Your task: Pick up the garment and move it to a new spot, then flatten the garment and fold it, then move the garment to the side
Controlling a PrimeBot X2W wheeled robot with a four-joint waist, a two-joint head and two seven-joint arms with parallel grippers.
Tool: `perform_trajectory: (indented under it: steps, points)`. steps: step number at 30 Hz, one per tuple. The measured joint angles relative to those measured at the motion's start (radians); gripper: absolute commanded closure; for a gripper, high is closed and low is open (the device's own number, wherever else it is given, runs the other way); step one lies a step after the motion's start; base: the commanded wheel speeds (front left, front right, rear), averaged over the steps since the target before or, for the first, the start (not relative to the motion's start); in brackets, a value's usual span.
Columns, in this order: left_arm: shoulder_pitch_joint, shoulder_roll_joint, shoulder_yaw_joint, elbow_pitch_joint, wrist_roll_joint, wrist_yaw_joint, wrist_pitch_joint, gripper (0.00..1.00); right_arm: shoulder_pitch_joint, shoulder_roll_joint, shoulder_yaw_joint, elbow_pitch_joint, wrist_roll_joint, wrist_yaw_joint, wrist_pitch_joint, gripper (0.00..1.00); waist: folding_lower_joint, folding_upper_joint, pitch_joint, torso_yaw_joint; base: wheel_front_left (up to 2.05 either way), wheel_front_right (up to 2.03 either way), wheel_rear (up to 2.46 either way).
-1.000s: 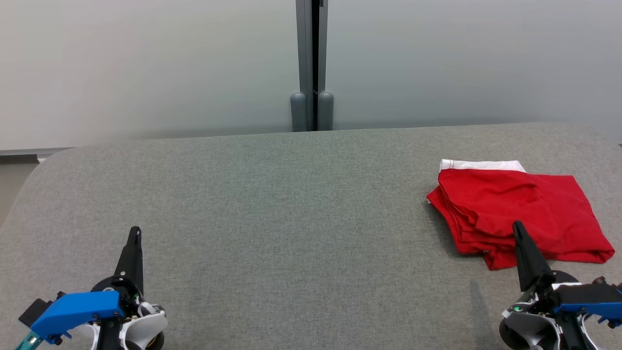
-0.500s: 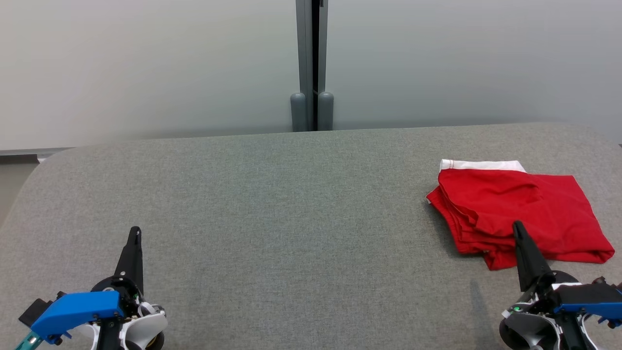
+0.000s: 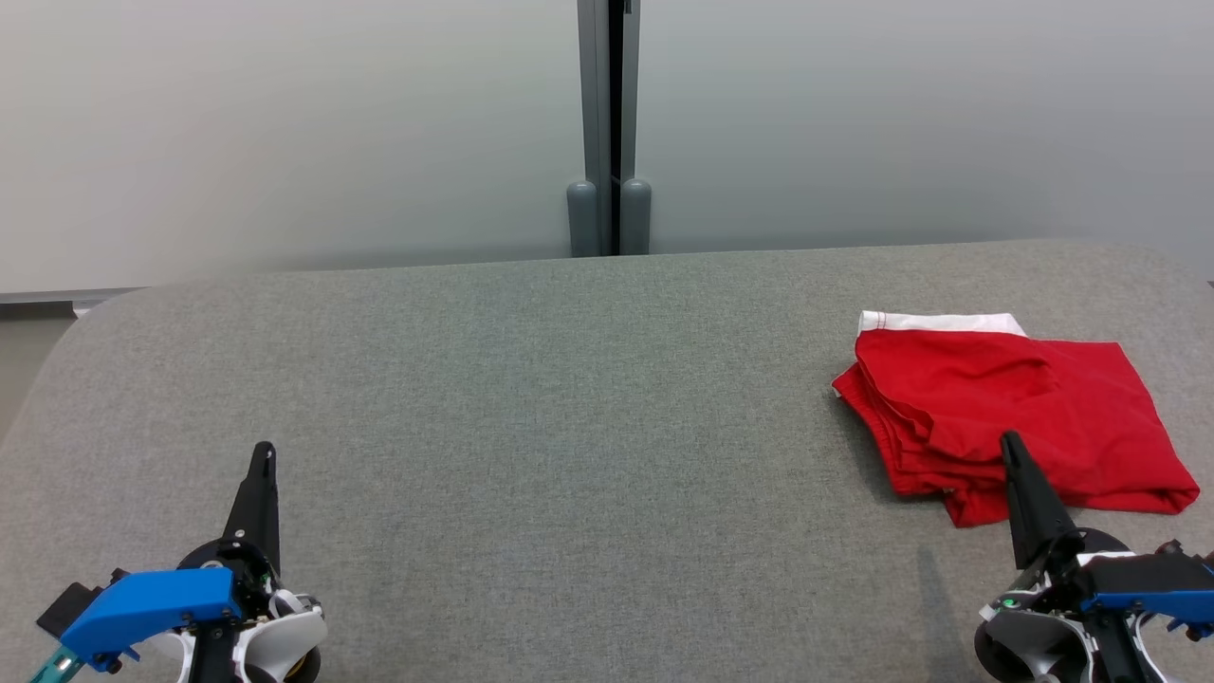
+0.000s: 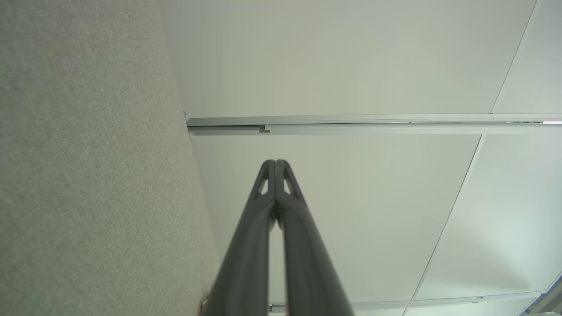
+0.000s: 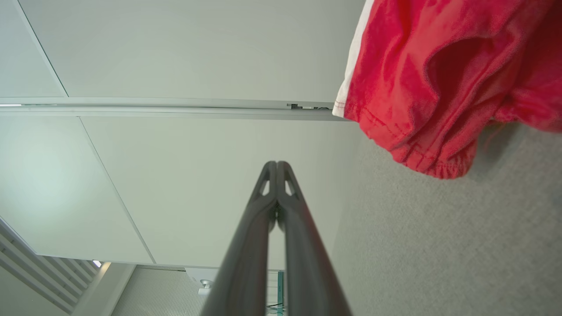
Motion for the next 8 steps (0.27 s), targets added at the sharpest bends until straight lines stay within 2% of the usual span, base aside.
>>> perform_trajectory:
  steps: [8]
  points:
    - [0.0,0.0,0.0,0.0,0.0,0.0,0.0,1.0,0.0,0.0,0.0,0.0,0.0,0.0,0.0,1.0,0.0,0.0001,0.0,0.0,0.0,0.0,0.0]
